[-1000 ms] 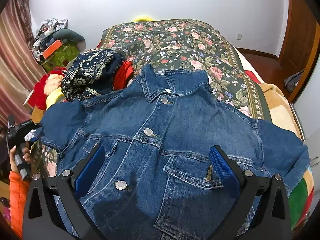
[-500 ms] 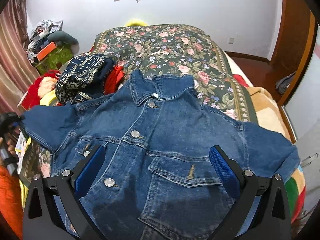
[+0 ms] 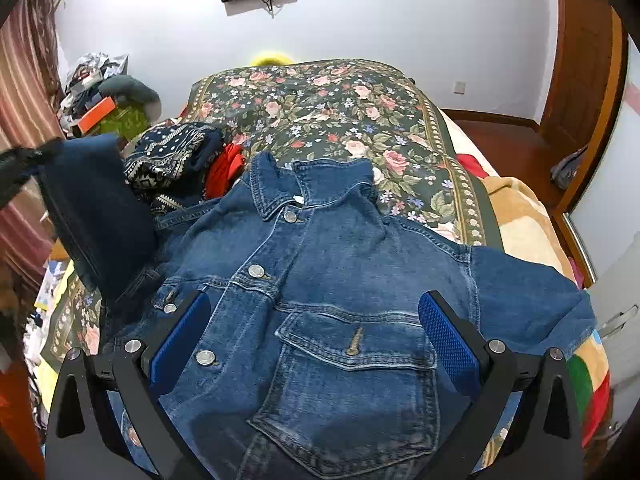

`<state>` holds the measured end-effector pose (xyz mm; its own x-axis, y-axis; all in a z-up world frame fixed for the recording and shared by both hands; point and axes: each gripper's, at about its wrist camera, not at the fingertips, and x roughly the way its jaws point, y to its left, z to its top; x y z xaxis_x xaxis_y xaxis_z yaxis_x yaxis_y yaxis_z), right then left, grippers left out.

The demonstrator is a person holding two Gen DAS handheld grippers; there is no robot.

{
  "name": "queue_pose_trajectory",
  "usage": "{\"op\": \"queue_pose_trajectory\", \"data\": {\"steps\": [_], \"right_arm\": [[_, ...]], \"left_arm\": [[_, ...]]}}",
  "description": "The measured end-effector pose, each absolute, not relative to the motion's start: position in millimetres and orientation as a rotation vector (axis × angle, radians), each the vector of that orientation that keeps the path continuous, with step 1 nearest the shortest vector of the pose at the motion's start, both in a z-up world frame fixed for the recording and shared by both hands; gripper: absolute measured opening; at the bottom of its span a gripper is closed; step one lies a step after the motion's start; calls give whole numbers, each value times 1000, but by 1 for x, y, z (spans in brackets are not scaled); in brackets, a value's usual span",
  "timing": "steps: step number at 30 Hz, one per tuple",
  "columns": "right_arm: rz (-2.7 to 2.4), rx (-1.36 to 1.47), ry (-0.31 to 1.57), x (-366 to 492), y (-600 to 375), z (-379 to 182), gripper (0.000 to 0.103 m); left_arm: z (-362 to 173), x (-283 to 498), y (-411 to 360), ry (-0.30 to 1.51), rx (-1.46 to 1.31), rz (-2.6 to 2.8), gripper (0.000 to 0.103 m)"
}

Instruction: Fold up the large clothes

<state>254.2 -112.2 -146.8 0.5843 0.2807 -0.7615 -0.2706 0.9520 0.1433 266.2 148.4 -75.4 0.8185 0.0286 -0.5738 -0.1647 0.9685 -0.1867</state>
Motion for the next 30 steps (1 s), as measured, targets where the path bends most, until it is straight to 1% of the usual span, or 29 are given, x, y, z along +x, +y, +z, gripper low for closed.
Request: {"op": "queue_pose_trajectory", "data": {"steps": [4,10,14,17,19,21,23,28,30], "right_arm": [[320,44,892,254,-125,-148,103],[305,81,912,255,-144,-156,103],[281,91,925,256,-153,-161,103],[274,89,936,259,-156,-163,103],[275,74,934,259,-154,-162,103],[283,40,928,258,-150,-160,103],[294,-4,915,257,-141,-156,103],[350,-119,866,255,-110,-146,103],[379,-164,842,255,-94,-143,103]], "left_arm": [[-104,283,99,713,-151,19,11],[-165,292,45,939,-101,-103,11],[-183,284,21,1011,-44,-150,13],[-191,272,13,1053,-44,-180,27],[-192,266,17,1058,-47,-182,44],[-187,256,22,1046,-55,-178,50],[-182,247,30,1039,-65,-175,52],[-163,222,70,956,-83,-70,69],[-158,212,92,925,-88,-1,71]]}}
